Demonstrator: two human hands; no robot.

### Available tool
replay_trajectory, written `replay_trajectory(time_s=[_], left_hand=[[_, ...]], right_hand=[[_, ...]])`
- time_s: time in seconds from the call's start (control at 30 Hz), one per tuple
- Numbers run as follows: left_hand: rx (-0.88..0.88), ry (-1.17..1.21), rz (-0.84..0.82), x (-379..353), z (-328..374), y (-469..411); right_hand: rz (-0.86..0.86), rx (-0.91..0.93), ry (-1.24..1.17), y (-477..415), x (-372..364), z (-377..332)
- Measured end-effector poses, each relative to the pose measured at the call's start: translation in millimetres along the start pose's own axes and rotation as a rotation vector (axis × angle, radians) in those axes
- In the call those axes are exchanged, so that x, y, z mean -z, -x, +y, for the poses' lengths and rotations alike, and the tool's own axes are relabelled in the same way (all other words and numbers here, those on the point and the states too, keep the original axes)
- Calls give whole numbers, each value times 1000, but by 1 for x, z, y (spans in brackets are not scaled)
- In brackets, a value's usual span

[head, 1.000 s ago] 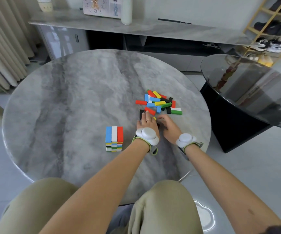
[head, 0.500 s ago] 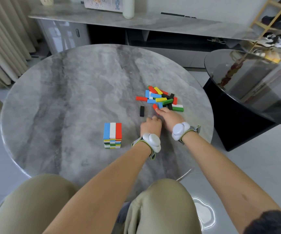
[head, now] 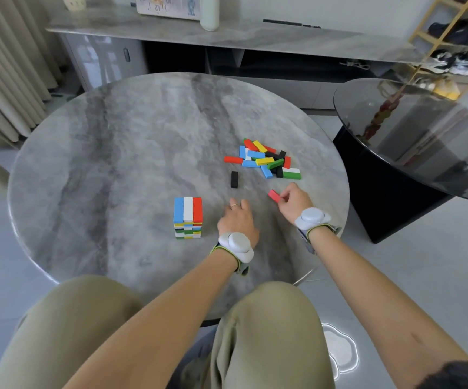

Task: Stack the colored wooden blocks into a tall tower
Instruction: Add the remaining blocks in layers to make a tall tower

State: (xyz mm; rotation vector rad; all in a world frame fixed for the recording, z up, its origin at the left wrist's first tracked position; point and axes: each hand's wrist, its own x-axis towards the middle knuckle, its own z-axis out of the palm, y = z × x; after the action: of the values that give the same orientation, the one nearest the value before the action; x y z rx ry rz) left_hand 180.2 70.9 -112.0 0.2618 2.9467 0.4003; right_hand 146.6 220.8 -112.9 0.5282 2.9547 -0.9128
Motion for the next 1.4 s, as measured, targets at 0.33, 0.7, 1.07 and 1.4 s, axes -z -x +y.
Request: replay_trajectory(time_s=[0.33,0.7,1.07,1.4], left_hand=[[-243,128,-255,-1,-29,-9],[-240,279,-180,-3,-31,-8],[-242,200,-244,2,-25,-6],[-224,235,-241,10,-27,-2]], right_hand=[[-443,218,425,31,7,-18],[-545,269,157,45,6,-13],[-559,312,232,44,5,-19],[-570,236,227,46,6,-18]])
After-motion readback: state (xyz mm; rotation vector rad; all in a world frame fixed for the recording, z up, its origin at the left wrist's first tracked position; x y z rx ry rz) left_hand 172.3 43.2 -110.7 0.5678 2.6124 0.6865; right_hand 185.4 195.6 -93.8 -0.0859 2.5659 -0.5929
